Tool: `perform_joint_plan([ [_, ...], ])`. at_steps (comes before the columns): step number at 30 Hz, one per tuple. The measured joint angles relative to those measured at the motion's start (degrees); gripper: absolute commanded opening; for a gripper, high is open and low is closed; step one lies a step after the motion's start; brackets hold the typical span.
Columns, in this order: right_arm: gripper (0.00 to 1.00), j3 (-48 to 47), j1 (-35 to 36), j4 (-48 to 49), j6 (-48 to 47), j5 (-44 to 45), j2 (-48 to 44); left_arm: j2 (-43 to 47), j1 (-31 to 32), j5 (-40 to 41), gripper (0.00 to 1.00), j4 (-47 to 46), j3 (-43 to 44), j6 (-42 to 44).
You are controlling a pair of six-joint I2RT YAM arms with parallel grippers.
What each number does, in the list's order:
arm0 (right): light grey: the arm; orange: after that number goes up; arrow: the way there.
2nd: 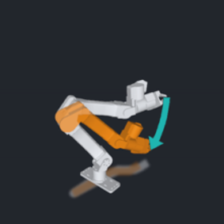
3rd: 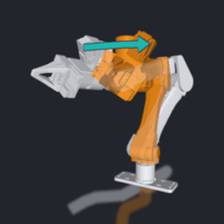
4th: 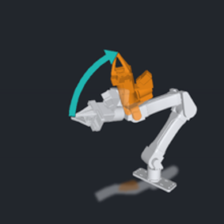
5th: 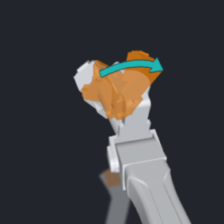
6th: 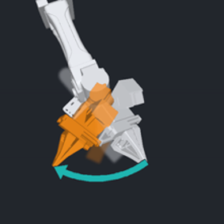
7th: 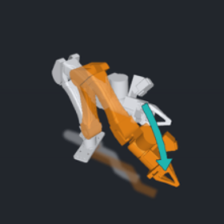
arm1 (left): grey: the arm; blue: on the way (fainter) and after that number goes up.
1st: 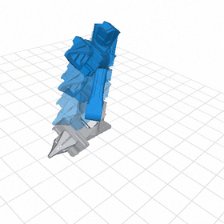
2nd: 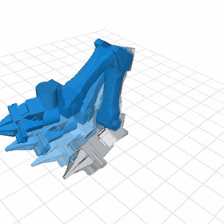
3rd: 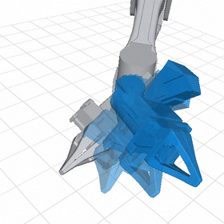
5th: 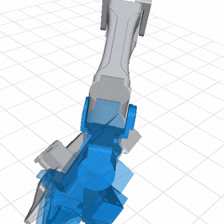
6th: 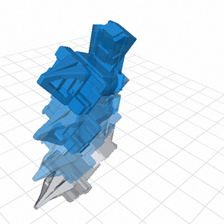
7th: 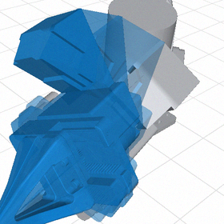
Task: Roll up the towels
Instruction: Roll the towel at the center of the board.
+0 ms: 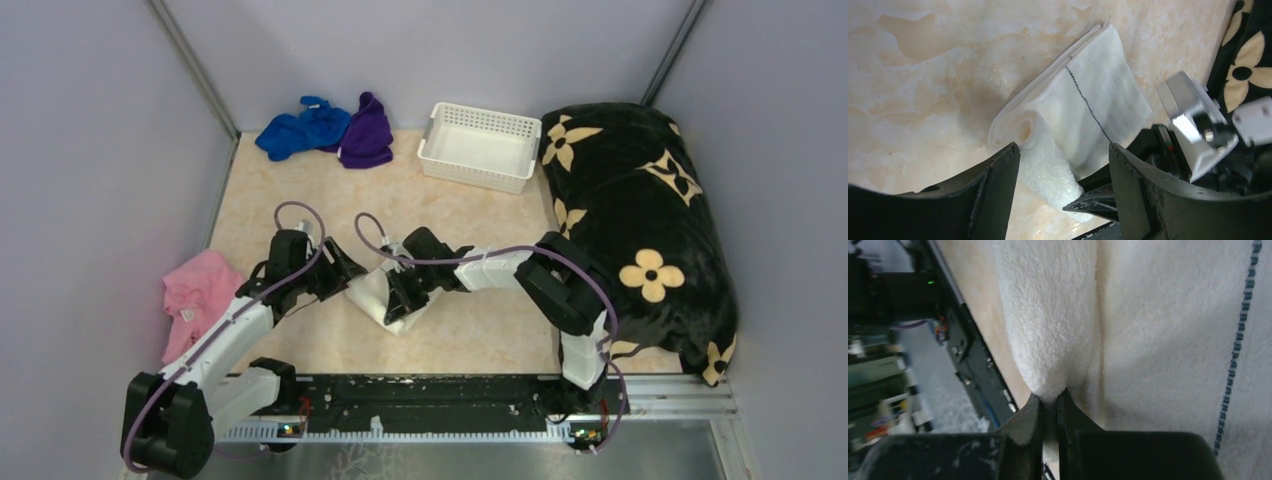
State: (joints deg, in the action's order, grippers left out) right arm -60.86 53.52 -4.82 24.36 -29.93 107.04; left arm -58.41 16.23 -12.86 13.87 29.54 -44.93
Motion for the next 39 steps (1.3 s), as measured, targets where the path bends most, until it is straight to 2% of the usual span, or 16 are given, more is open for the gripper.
perform_joint_plan([
  [2,0.00,2.0,-2.4,5.1,4.9,-7.6,1.7,2.3,0.0,0.0,0.72,0.1,-1.7,-0.3],
  [6,0.00,5.0,-6.5,14.1,13.6,-17.2,5.1,3.1,0.0,-0.5,0.71,0.2,-5.2,-1.7],
  [10,0.00,6.1,-9.0,19.4,19.3,-22.6,7.9,0.7,0.0,-1.4,0.70,-0.1,-6.8,-2.9],
  [13,0.00,6.2,-9.6,21.4,21.4,-24.4,9.1,-3.1,0.0,-2.1,0.66,-2.1,-6.8,-3.1],
  [19,0.19,6.5,-9.8,19.5,20.0,-22.8,8.4,-13.1,-0.2,-5.5,0.54,-6.7,-4.0,-3.4],
  [22,0.27,6.4,-9.4,13.7,15.6,-17.7,4.2,-15.9,-0.2,-6.9,0.53,-8.5,-3.1,-3.2],
  [23,0.32,6.4,-9.1,11.4,13.8,-15.4,2.4,-16.3,-0.2,-7.1,0.52,-8.9,-3.1,-3.2],
  [24,0.41,6.1,-8.6,8.7,11.9,-12.6,0.7,-16.5,-0.2,-7.3,0.52,-9.2,-3.0,-3.2],
  [25,0.44,5.6,-8.0,5.8,9.8,-9.5,-1.0,-16.7,-0.2,-7.4,0.52,-9.3,-3.0,-3.2],
  [32,0.47,-1.7,3.0,-11.5,-4.0,15.6,-9.0,-16.7,-0.1,-7.3,0.53,-9.3,-3.0,-3.0],
  [39,0.47,-8.0,15.3,-19.6,-12.7,38.6,-8.5,-16.9,0.2,-7.3,0.54,-9.2,-2.9,-3.0],
])
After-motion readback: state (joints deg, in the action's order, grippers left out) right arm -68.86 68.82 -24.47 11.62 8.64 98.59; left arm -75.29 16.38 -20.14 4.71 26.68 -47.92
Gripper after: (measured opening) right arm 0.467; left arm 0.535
